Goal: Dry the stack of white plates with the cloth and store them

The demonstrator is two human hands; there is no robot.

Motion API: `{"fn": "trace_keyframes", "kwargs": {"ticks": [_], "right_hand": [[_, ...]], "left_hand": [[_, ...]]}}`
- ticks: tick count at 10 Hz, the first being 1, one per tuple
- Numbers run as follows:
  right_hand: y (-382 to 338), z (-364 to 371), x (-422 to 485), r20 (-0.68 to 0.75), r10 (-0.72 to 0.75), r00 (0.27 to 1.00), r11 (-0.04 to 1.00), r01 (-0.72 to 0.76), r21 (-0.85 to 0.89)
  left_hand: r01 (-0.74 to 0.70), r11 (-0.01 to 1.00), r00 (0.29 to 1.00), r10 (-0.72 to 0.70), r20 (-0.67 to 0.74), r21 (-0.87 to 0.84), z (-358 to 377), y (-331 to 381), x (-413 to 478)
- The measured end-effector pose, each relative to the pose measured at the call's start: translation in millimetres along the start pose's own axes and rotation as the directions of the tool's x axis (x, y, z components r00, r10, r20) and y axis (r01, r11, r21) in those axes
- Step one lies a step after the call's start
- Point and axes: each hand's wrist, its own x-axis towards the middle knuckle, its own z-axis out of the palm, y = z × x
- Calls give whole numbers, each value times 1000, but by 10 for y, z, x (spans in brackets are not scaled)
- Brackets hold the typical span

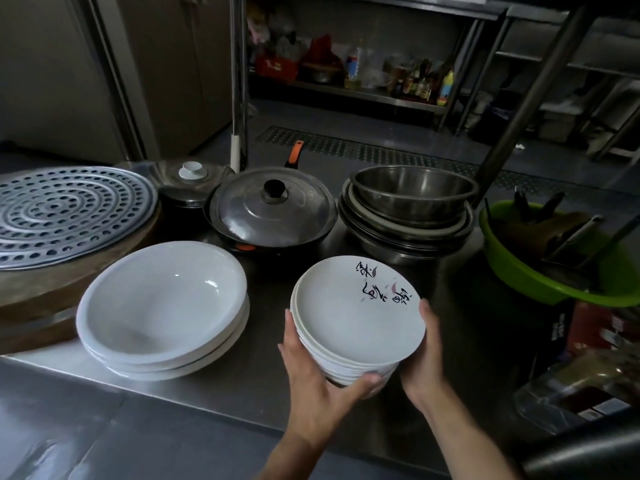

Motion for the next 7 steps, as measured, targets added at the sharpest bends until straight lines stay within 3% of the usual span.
{"fn": "trace_keyframes", "kwargs": {"ticks": [2, 4, 5, 6, 7], "right_hand": [[21, -5, -30, 60, -4, 998, 997, 9, -80], [-17, -96, -16, 81, -43, 996, 970, 61, -236], [-59, -161, -60, 32, -229, 973, 878, 221, -424], [-123, -190, -143, 56, -245, 968, 810, 236, -538], [-261, -53, -265, 136, -309, 941, 621, 308, -721]], "left_hand": [[-17, 999, 1000, 16, 17, 44, -50, -45, 55], [-2, 995, 982, 21, 188, -100, -285, 76, 96], [-28, 995, 965, 52, 258, -98, -504, 208, 101], [-47, 998, 961, 57, 271, -42, -642, 282, 89], [-76, 997, 968, 77, 240, -15, -771, 459, 141]]}}
